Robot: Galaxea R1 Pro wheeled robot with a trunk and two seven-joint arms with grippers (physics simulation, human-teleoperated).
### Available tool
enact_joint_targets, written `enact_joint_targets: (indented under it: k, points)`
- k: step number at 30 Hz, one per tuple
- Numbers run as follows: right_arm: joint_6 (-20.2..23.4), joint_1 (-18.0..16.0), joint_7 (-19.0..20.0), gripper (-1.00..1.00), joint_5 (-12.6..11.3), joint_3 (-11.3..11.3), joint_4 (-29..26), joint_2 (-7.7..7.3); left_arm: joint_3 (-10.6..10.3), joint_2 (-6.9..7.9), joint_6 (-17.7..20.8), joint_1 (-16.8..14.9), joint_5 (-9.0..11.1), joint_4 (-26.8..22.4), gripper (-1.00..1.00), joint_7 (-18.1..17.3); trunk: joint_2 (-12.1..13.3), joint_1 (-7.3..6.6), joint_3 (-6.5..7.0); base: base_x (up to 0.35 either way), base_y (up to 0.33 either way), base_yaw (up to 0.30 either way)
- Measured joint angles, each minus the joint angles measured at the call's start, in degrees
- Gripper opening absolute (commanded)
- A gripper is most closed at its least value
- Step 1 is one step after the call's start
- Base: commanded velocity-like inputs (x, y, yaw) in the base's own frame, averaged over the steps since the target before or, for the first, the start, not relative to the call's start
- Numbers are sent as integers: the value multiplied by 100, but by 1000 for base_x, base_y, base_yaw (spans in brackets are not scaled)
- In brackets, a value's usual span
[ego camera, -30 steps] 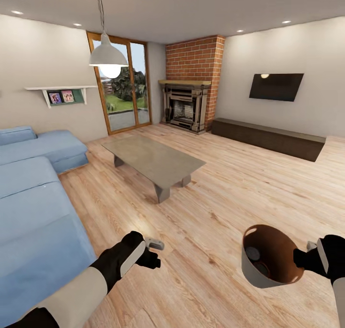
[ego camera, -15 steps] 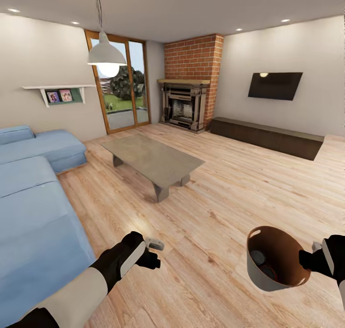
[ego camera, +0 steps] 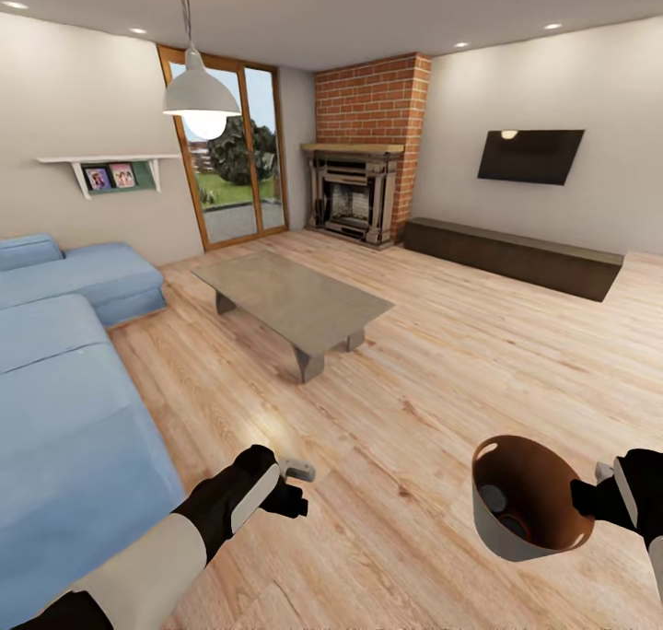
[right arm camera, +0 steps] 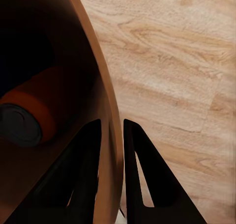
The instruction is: Put the three can of soda from the living room inside the tash can in the kitchen.
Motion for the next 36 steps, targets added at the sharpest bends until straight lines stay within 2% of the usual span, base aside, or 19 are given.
enact_joint_targets:
  k: [2, 22, 27, 29, 31, 32, 34, 35, 36]
  points:
    - [0, 0, 0, -100, 1, 7, 0, -1, -1, 1, -3, 3, 0, -4, 100, 0, 0, 0, -18, 0, 0, 0]
    - [-2, -43, 26, -100, -16, -23, -89, -19, 1, -12, -7, 3, 0, 56, 100, 31, -801, 439, -558, 0, 0, 16]
    - [0, -56, 48, -100, -59, -46, -509, 44, 1, -9, -10, 3, 0, 59, 100, 34, -1001, 549, -677, 0, 0, 40]
    - [-24, -53, 48, -100, -26, -52, -958, 126, 1, -8, -10, 2, 0, 60, 100, 34, -1082, 592, -720, 0, 0, 12]
    - [-11, -25, 49, -100, 78, -48, -1565, 332, 1, -8, -9, 2, 0, 62, 100, 35, -1162, 637, -766, 0, 0, 14]
    - [-16, -13, 49, -100, 133, -34, -1957, 480, 1, -8, -9, 4, 0, 63, 100, 35, -1202, 660, -789, 0, 0, 54]
    - [-22, -6, 35, -100, 241, -17, -2920, 927, 1, -8, -10, 5, 1, 63, 100, 36, -1282, 704, -837, 0, 0, 80]
    - [-85, -11, 69, -100, -22, -10, -3177, 1058, 1, -8, -10, 5, 1, 62, 100, 36, -1323, 724, -860, 0, 0, 96]
    - [5, -9, 76, -100, -171, -1, -3409, 1274, 0, -8, -10, 3, 2, 64, 100, 35, -1363, 746, -885, 0, 0, 100]
